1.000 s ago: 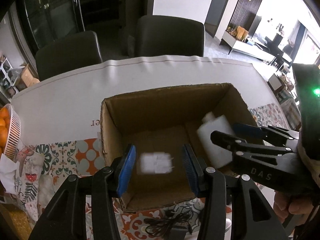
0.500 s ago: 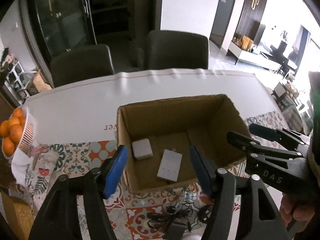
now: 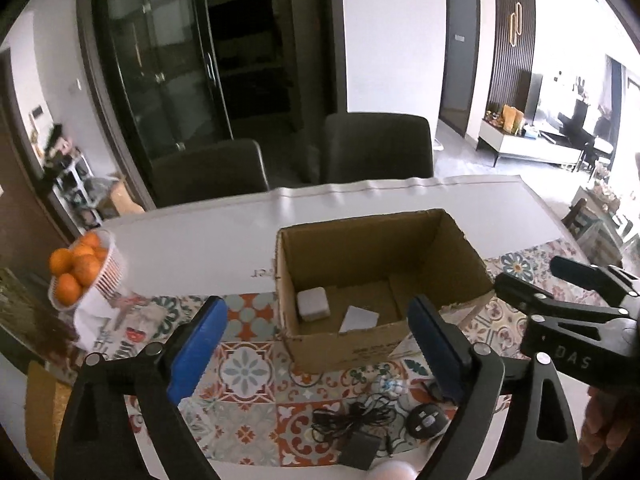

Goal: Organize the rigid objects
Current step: 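Move both tools back toward the remaining gadgets on the table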

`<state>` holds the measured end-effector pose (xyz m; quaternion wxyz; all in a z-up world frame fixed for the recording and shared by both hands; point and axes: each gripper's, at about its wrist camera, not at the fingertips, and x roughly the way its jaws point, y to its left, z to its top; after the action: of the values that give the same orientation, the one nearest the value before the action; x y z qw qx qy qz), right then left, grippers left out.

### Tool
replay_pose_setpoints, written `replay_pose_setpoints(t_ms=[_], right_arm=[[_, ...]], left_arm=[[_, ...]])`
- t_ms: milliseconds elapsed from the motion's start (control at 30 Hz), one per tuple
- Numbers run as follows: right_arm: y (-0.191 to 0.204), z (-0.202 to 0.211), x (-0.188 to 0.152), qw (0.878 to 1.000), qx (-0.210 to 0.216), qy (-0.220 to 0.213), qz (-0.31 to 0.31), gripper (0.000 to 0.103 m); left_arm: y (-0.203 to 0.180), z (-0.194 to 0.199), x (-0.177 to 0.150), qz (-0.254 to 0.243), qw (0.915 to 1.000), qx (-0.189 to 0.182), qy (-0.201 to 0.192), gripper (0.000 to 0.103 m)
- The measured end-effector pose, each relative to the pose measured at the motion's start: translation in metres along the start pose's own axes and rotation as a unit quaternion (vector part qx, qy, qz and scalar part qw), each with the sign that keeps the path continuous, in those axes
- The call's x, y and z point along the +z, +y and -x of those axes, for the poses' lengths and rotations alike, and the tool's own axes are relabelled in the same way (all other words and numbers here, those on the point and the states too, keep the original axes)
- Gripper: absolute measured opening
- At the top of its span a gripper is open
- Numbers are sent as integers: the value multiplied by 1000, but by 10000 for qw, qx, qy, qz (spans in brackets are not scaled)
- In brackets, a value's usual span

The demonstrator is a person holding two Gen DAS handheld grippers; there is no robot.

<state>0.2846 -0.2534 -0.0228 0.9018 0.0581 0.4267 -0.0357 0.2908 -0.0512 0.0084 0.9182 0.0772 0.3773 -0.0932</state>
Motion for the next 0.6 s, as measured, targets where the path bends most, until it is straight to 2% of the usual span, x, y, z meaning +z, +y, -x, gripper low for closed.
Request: replay_pose_setpoints(t_ms=[167,433,600], right_arm=[[-1,16,-24,9998,-110,-159,14,80],[0,27,-69,9996,-17,-285,-78,80],[1,30,-95,9993,2,-363,0,80]], left_arm=[[-3,15,-20,-85,9997,168,-162,97],[-3,32,-57,32,9993,283,-248,98],[-5,33,-81,130,9994,298,-109,100]])
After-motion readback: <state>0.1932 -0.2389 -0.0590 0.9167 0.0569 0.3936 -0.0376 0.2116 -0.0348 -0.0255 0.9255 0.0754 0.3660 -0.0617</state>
